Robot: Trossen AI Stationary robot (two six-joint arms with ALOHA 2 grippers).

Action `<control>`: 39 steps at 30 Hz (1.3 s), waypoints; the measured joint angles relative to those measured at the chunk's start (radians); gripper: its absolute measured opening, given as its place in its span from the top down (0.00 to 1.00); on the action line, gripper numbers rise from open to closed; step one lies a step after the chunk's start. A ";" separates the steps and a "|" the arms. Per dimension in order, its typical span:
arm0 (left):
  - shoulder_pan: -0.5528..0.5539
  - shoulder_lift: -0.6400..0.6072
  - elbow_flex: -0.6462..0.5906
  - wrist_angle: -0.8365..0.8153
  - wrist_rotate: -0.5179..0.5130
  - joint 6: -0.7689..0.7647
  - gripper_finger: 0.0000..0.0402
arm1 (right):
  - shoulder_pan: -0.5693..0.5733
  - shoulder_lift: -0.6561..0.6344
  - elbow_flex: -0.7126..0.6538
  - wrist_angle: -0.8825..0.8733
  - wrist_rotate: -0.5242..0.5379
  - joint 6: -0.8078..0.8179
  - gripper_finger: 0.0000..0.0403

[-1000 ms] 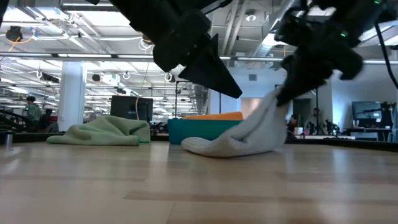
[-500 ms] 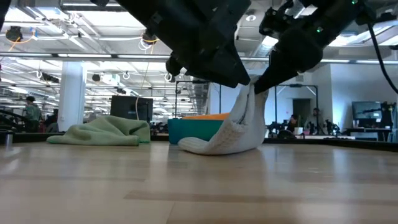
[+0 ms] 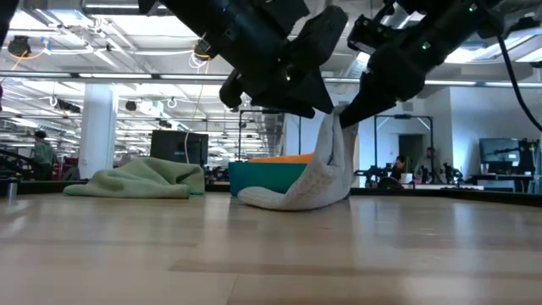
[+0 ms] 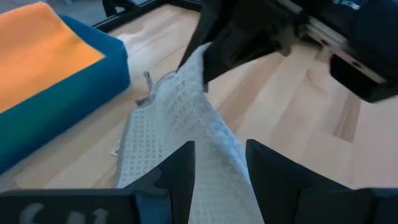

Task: Fold microfiber towels
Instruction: Put the folded gray towel into the blue bin

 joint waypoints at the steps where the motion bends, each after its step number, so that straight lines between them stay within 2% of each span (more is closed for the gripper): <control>1: 0.004 0.000 0.000 0.000 0.002 -0.002 0.66 | 0.000 0.000 0.000 0.000 0.000 0.000 0.97; 9: 0.019 0.032 -0.002 0.031 0.023 -0.018 0.66 | -0.006 0.000 0.000 0.000 0.000 -0.017 0.97; 18: 0.026 0.100 0.005 0.148 0.013 0.058 0.66 | -0.006 0.000 0.000 -0.001 0.000 -0.024 0.97; 28: 0.030 0.099 0.005 0.155 0.048 -0.037 0.66 | -0.006 0.000 0.000 -0.001 0.000 -0.024 0.97; 36: 0.035 0.147 0.013 0.161 0.071 -0.060 0.66 | -0.006 0.000 0.000 0.001 0.000 -0.024 0.97; 39: 0.033 0.148 0.019 0.157 0.109 -0.074 0.66 | -0.006 0.000 0.000 -0.001 0.000 -0.024 0.97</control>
